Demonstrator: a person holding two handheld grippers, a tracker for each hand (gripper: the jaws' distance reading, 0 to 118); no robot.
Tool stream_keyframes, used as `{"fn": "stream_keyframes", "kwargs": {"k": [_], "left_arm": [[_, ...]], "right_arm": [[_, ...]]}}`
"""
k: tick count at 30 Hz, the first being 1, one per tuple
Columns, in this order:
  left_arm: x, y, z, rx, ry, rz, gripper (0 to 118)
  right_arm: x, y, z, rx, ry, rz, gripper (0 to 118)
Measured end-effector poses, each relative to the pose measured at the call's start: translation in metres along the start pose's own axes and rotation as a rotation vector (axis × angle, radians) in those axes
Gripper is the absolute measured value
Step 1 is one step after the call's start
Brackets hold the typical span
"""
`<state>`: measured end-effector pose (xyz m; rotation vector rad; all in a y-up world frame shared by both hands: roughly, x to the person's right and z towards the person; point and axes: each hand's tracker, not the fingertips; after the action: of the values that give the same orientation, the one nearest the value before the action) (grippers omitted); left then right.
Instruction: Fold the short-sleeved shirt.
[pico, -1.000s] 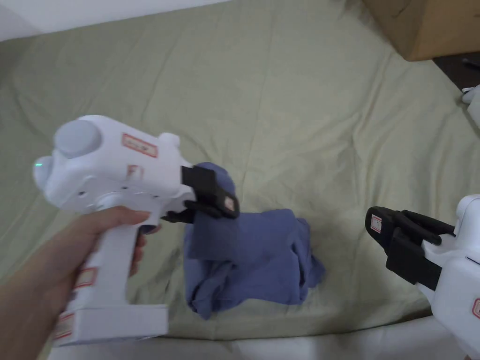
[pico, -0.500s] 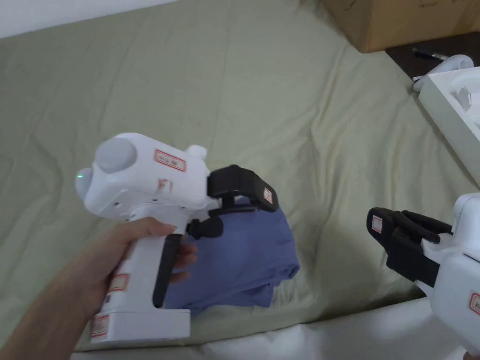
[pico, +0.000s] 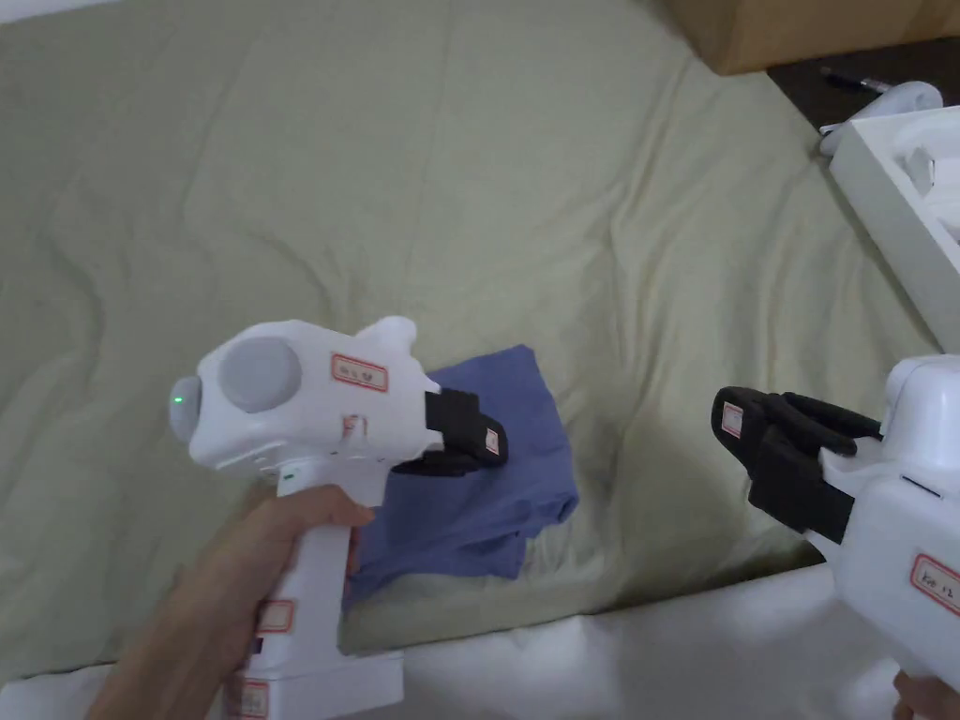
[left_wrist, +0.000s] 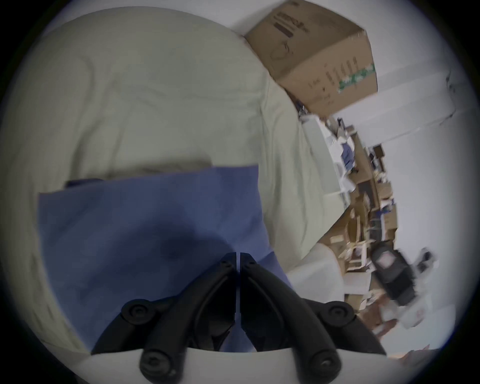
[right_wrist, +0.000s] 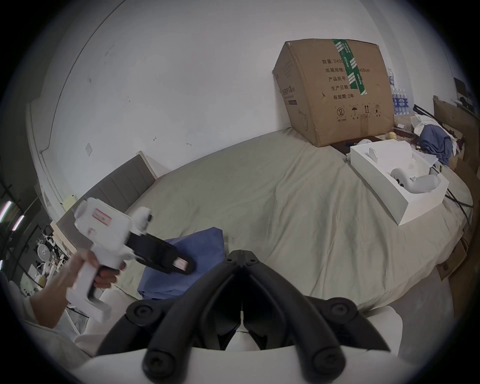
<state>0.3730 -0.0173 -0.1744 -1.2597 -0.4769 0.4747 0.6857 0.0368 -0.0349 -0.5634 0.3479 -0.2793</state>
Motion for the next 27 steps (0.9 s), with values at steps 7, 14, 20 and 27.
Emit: {"fn": "stream_keyframes", "kwargs": {"k": [7,14,20,27], "left_arm": [[0.03,-0.015,-0.049,-0.087,-0.047,-0.102,2],[0.036,-0.024,-0.003,0.002,-0.126,-0.129,2],[-0.042,-0.027,0.112,0.252,-0.107,0.021,2],[-0.126,-0.053,0.147,0.244,-0.036,0.217,68]], "right_arm": [[0.005,-0.002,0.006,-0.005,-0.035,-0.003,0],[-0.008,0.001,-0.005,-0.02,-0.021,0.04,0],[-0.057,-0.011,-0.063,-0.087,0.097,0.135,0],[-0.11,-0.056,-0.155,-0.227,0.052,0.233,0]]}}
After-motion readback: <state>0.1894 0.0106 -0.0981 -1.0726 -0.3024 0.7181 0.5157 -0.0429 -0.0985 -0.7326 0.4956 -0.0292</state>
